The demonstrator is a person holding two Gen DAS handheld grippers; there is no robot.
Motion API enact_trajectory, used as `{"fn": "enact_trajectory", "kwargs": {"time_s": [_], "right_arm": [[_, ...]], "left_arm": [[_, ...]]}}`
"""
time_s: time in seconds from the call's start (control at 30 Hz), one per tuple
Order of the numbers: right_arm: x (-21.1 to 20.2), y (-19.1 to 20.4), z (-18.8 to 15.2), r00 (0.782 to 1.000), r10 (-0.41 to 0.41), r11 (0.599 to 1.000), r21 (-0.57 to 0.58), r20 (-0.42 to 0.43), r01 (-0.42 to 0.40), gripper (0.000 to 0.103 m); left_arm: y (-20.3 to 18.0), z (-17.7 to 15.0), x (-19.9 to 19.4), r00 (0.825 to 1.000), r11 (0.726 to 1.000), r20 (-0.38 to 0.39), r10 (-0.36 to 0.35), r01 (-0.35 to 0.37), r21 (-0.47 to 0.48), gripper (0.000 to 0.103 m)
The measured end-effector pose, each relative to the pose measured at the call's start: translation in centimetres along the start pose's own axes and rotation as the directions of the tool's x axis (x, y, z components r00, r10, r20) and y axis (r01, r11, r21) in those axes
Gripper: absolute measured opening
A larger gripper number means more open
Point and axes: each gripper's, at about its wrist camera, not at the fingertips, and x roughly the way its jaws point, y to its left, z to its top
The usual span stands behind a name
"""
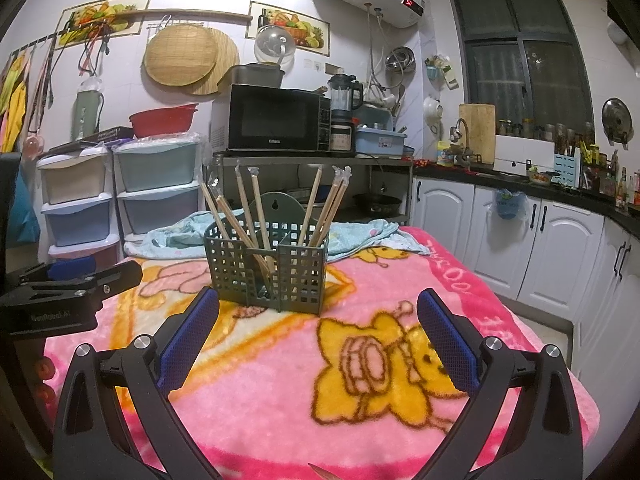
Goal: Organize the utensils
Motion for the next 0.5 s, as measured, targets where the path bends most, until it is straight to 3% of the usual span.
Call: {"fn": "enact_trajectory", "kwargs": {"time_s": [0.5], "right_arm": [[0.0, -0.8, 0.5, 1.000, -0.015, 1.000, 0.021, 0.000, 0.015, 0.096]], "left_arm": [[1.0, 0.5, 0.7, 1.000, 1.000, -0.029, 0.011, -0.011, -0.026, 0.092]]}}
